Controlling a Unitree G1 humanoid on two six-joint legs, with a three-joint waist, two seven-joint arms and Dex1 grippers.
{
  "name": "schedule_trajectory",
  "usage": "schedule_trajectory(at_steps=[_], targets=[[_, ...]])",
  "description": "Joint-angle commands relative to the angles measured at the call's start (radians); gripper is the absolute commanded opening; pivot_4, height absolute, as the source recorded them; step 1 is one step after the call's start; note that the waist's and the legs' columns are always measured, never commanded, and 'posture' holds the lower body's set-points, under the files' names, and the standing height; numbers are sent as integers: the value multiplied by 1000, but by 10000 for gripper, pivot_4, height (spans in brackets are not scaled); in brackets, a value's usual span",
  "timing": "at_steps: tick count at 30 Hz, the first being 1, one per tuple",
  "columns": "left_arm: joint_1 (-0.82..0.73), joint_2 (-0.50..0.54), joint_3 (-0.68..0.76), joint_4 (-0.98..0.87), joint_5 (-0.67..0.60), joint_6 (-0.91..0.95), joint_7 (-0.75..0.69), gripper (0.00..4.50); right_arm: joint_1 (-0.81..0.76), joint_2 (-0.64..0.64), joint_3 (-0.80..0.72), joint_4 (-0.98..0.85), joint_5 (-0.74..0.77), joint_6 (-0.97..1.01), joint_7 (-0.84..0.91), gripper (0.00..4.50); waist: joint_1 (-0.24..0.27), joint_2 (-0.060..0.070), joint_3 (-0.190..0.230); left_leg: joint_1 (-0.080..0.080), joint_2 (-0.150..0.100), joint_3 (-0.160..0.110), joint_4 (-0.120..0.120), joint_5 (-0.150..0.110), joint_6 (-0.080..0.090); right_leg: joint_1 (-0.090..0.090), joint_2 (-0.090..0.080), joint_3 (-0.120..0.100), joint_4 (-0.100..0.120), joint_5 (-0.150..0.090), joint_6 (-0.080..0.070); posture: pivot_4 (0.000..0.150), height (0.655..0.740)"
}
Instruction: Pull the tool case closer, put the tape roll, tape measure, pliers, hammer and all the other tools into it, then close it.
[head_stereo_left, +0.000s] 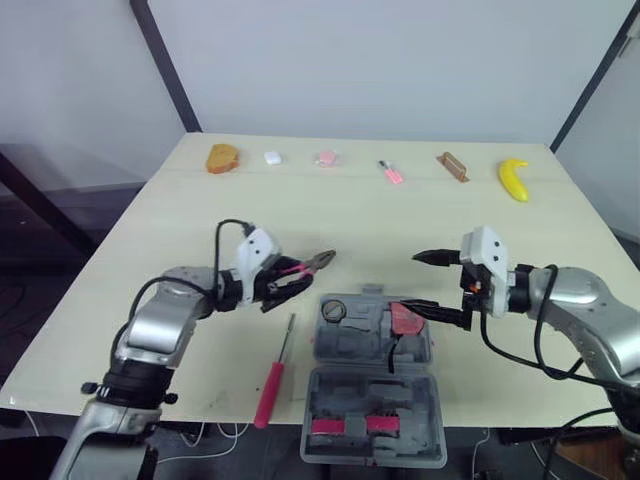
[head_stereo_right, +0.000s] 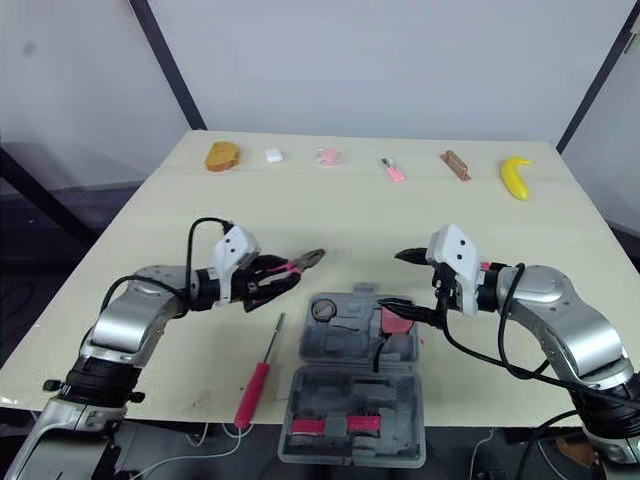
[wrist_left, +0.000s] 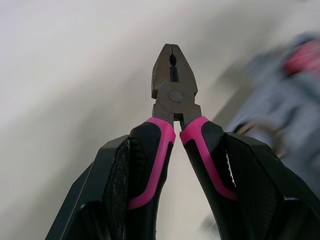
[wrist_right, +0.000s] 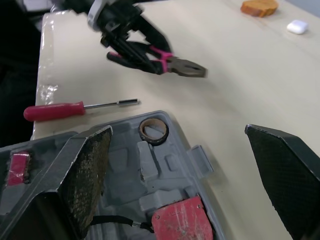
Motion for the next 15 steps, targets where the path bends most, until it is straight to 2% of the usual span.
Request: schedule_trajectory(at_steps=[1,7,15], targets=[[-101,-38,-82,-3,-38,-16,-131,24755,-66,-30,74,12,-72,24,25,45000,1,0,0,0,0,1,0,0,0,0,0,0,0,0,0,1500,7400],[-222,-97,-182,99,-9,-94,-272,24755,-156,-41,175,47,-122,103,71,45000,-5,0,0,-2,0,5,1,0,0,-2,2,1,-1,0,0,1500,7400],[-293,-164,-258,176,33,-197,-364,24755,-225,-30,261,76,-183,151,99,45000,-3,0,0,-4,0,6,1,0,0,-5,2,3,0,0,0,1500,7400]])
